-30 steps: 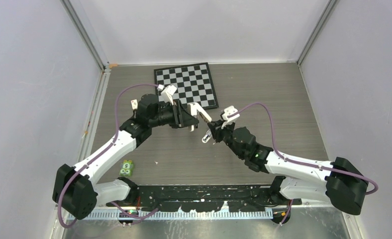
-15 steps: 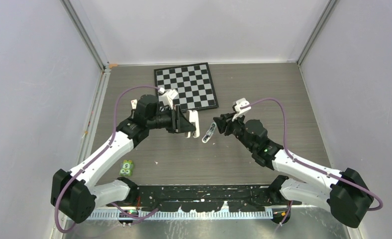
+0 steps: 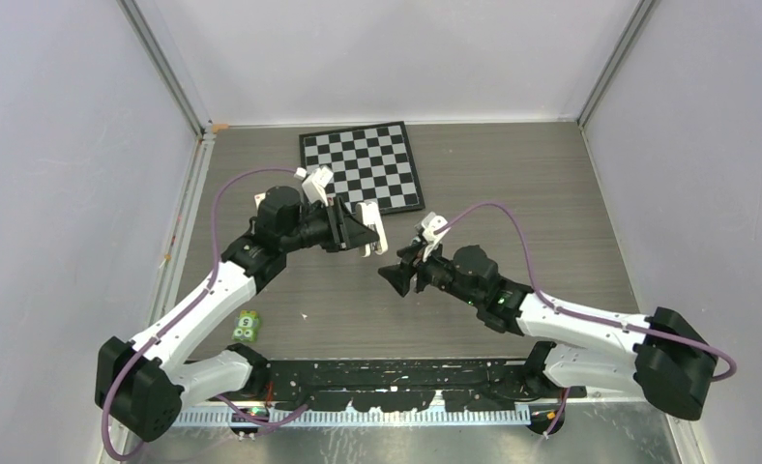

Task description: Load the staples into the stapler

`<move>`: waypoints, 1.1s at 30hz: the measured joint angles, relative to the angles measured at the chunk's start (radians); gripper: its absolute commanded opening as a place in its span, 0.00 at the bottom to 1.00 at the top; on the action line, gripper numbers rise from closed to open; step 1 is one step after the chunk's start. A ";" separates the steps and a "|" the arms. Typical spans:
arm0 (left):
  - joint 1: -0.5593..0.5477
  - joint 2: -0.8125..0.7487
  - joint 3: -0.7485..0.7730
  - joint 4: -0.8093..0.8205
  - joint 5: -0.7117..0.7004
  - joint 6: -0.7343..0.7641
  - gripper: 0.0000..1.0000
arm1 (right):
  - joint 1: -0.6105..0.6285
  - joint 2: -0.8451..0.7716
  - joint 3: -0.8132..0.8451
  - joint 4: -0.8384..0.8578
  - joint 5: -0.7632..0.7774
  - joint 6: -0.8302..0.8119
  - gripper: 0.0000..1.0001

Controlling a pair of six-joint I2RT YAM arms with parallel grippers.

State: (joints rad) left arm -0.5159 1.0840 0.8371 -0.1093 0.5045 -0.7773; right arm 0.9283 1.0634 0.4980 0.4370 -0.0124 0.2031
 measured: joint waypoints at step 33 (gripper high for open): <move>0.009 -0.032 0.021 -0.090 0.005 0.035 0.00 | 0.031 0.150 0.095 0.052 0.224 -0.141 0.43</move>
State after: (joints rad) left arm -0.5072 1.0523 0.8581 -0.1993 0.5095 -0.7418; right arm 0.9592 1.2133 0.5930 0.4892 0.2115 0.0620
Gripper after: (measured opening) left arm 0.341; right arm 0.431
